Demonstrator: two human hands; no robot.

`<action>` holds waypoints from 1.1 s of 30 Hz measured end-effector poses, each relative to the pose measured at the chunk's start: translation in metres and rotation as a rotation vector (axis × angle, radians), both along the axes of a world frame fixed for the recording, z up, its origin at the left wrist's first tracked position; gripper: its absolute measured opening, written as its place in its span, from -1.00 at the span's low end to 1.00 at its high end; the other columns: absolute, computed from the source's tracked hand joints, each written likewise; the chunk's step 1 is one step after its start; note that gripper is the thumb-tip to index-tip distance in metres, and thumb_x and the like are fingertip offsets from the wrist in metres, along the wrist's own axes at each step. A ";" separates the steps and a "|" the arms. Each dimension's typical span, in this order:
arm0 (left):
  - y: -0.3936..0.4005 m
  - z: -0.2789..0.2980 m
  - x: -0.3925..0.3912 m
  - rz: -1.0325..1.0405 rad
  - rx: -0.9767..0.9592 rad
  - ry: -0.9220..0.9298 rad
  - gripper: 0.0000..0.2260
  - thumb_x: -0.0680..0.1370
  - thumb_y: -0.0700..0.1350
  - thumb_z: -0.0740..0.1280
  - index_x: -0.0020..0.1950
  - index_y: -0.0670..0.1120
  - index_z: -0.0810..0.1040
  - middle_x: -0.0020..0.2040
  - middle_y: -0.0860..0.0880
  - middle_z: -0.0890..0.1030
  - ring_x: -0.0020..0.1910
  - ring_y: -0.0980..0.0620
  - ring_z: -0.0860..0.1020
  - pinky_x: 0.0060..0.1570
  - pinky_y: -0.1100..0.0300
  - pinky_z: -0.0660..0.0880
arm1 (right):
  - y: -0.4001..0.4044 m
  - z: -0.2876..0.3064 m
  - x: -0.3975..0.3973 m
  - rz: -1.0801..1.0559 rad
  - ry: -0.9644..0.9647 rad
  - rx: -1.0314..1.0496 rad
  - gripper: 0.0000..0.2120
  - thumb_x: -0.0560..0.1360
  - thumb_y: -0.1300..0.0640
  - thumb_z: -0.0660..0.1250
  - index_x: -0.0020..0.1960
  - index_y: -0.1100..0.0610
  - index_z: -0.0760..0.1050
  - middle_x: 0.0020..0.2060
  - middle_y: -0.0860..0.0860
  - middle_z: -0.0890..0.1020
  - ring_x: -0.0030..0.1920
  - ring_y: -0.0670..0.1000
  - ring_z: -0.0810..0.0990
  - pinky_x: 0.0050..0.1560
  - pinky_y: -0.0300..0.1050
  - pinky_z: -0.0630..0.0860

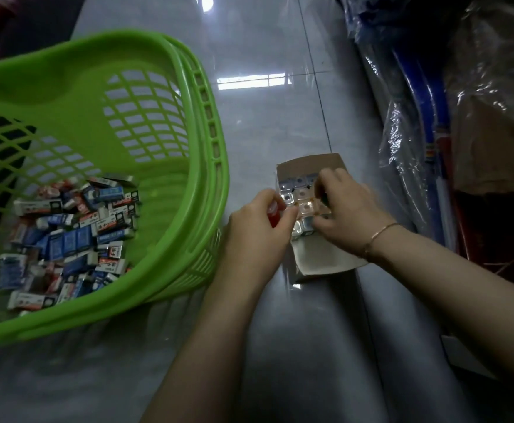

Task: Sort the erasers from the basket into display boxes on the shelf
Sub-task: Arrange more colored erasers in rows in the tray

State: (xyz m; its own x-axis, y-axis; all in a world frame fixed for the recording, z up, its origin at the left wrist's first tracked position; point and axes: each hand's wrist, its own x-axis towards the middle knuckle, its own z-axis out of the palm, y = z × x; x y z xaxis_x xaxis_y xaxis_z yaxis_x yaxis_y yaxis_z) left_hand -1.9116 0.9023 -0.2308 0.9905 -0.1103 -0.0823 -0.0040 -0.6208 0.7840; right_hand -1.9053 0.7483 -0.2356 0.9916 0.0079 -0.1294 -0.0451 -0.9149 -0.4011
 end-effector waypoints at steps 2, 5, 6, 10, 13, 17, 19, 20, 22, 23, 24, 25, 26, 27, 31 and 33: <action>-0.004 0.008 -0.003 0.000 -0.094 -0.012 -0.89 0.49 -0.01 0.37 -0.17 -0.02 0.52 -0.39 0.04 0.50 -0.35 -0.04 0.51 -0.32 0.09 0.50 | 0.006 0.014 0.003 -0.261 0.095 0.579 -0.91 0.44 0.27 0.22 -0.12 0.12 0.35 -0.18 0.08 0.44 -0.22 0.06 0.42 -0.14 -0.04 0.38; -0.012 0.020 -0.006 0.031 -0.386 0.159 -0.89 0.51 -0.10 0.37 -0.21 0.00 0.51 -0.37 -0.01 0.53 -0.54 0.00 0.44 -0.56 0.20 0.39 | 0.004 0.038 0.005 -0.471 0.303 1.371 -0.80 0.46 0.39 0.07 -0.10 0.19 0.42 -0.31 0.08 0.45 -0.29 0.02 0.45 -0.23 -0.14 0.48; -0.013 0.024 -0.007 0.058 -0.498 0.241 -0.89 0.52 -0.13 0.36 -0.20 -0.03 0.51 -0.35 -0.10 0.54 -0.59 0.02 0.41 -0.60 0.25 0.35 | 0.002 0.045 0.005 -0.492 0.374 1.576 -0.76 0.45 0.40 0.04 -0.04 0.22 0.43 -0.27 0.09 0.48 -0.26 0.03 0.49 -0.21 -0.16 0.54; -0.013 0.034 -0.006 0.079 -0.726 0.449 -0.90 0.55 -0.09 0.32 -0.11 -0.11 0.53 -0.27 -0.18 0.54 -0.63 0.07 0.36 -0.62 0.31 0.34 | -0.003 0.058 -0.001 -0.535 0.423 1.893 -0.67 0.45 0.40 0.00 0.08 0.23 0.44 -0.11 0.14 0.65 -0.03 0.09 0.66 0.01 -0.06 0.60; -0.012 0.034 -0.008 -0.021 -0.716 0.519 -0.80 0.53 -0.02 0.35 0.00 -0.14 0.55 -0.27 -0.11 0.56 -0.60 0.07 0.36 -0.60 0.30 0.34 | -0.002 0.057 -0.008 -0.542 0.397 1.909 -0.67 0.46 0.40 -0.01 0.07 0.21 0.45 0.01 0.14 0.66 0.16 0.10 0.59 0.16 -0.01 0.52; -0.014 0.033 -0.011 -0.063 -0.698 0.541 -0.81 0.52 -0.06 0.37 0.00 -0.17 0.55 -0.35 -0.01 0.57 -0.59 0.08 0.35 -0.60 0.30 0.34 | 0.000 0.053 -0.014 -0.494 0.419 1.938 -0.68 0.47 0.38 0.00 0.09 0.21 0.43 0.16 0.16 0.61 0.23 0.13 0.54 0.20 0.01 0.48; -0.014 0.032 -0.011 -0.005 -0.757 0.533 -0.86 0.52 -0.07 0.36 -0.07 -0.15 0.53 -0.33 -0.05 0.55 -0.61 0.10 0.34 -0.61 0.31 0.32 | 0.001 0.050 -0.015 -0.475 0.434 1.862 -0.72 0.50 0.34 0.06 0.11 0.19 0.45 0.16 0.16 0.60 0.19 0.12 0.55 0.22 -0.01 0.47; -0.013 0.032 -0.010 0.038 -0.781 0.530 -0.86 0.52 -0.07 0.37 -0.08 -0.14 0.52 -0.31 -0.09 0.54 -0.61 0.11 0.34 -0.62 0.31 0.32 | 0.000 0.048 -0.016 -0.466 0.427 1.763 -0.75 0.51 0.32 0.10 0.11 0.17 0.47 0.12 0.15 0.60 0.14 0.11 0.57 0.18 -0.02 0.47; -0.013 0.030 -0.010 0.099 -0.782 0.512 -0.84 0.51 -0.06 0.37 -0.06 -0.16 0.52 -0.32 -0.10 0.52 -0.62 0.11 0.34 -0.61 0.31 0.32 | -0.003 0.047 -0.016 -0.459 0.397 1.551 -0.78 0.49 0.32 0.20 0.08 0.14 0.49 0.00 0.13 0.59 0.02 0.09 0.59 0.07 -0.06 0.53; -0.013 0.028 -0.010 0.111 -0.770 0.500 -0.83 0.51 -0.06 0.38 -0.06 -0.15 0.52 -0.33 -0.09 0.53 -0.62 0.10 0.34 -0.61 0.31 0.33 | -0.006 0.048 -0.016 -0.463 0.383 1.475 -0.79 0.47 0.34 0.24 0.05 0.15 0.49 -0.04 0.13 0.59 -0.01 0.10 0.60 0.02 -0.07 0.55; -0.014 0.026 -0.011 0.119 -0.760 0.488 -0.84 0.51 -0.05 0.38 -0.08 -0.14 0.53 -0.33 -0.08 0.54 -0.62 0.10 0.35 -0.61 0.31 0.33 | -0.009 0.049 -0.015 -0.470 0.376 1.423 -0.80 0.44 0.38 0.28 0.01 0.17 0.48 -0.05 0.15 0.59 -0.03 0.12 0.61 -0.02 -0.08 0.57; -0.014 0.024 -0.011 0.128 -0.755 0.480 -0.85 0.51 -0.05 0.39 -0.08 -0.13 0.54 -0.32 -0.07 0.56 -0.62 0.10 0.35 -0.61 0.30 0.34 | -0.012 0.050 -0.015 -0.478 0.375 1.395 -0.80 0.40 0.41 0.30 -0.04 0.19 0.47 -0.05 0.17 0.58 -0.05 0.14 0.63 -0.06 -0.08 0.61; -0.015 0.023 -0.011 0.136 -0.755 0.475 -0.84 0.51 -0.04 0.38 -0.07 -0.13 0.55 -0.31 -0.07 0.56 -0.62 0.10 0.36 -0.60 0.30 0.35 | -0.014 0.051 -0.016 -0.489 0.376 1.392 -0.80 0.38 0.44 0.31 -0.10 0.20 0.45 -0.06 0.19 0.58 -0.08 0.14 0.65 -0.09 -0.09 0.63; -0.014 0.022 -0.011 0.134 -0.756 0.472 -0.82 0.51 -0.02 0.38 -0.05 -0.13 0.55 -0.29 -0.08 0.57 -0.61 0.10 0.37 -0.60 0.29 0.36 | -0.015 0.052 -0.017 -0.505 0.373 1.413 -0.79 0.36 0.47 0.31 -0.15 0.21 0.42 -0.10 0.19 0.58 -0.11 0.15 0.66 -0.11 -0.08 0.64; -0.011 0.022 -0.008 0.037 -0.695 0.453 -0.83 0.51 -0.02 0.38 0.00 -0.11 0.57 -0.26 -0.07 0.60 -0.58 0.10 0.40 -0.57 0.27 0.39 | -0.012 0.049 -0.025 -0.460 0.335 1.321 -0.78 0.34 0.49 0.35 -0.15 0.23 0.44 -0.12 0.19 0.56 -0.09 0.15 0.63 -0.08 -0.09 0.64; -0.009 0.022 -0.005 -0.029 -0.610 0.426 -0.86 0.49 -0.04 0.42 -0.04 -0.08 0.58 -0.31 -0.05 0.57 -0.59 0.11 0.39 -0.57 0.28 0.39 | -0.014 0.050 -0.026 -0.297 0.268 0.978 -0.70 0.30 0.44 0.44 -0.03 0.21 0.51 -0.15 0.17 0.58 -0.15 0.08 0.60 -0.08 -0.15 0.60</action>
State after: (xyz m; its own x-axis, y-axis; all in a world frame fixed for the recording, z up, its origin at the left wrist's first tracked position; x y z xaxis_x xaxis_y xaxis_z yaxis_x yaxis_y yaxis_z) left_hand -1.9169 0.8932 -0.2085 0.8827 -0.2844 -0.3741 0.3674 -0.0788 0.9267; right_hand -1.9318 0.7345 -0.1858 0.9109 -0.0109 -0.4126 -0.4101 -0.1362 -0.9018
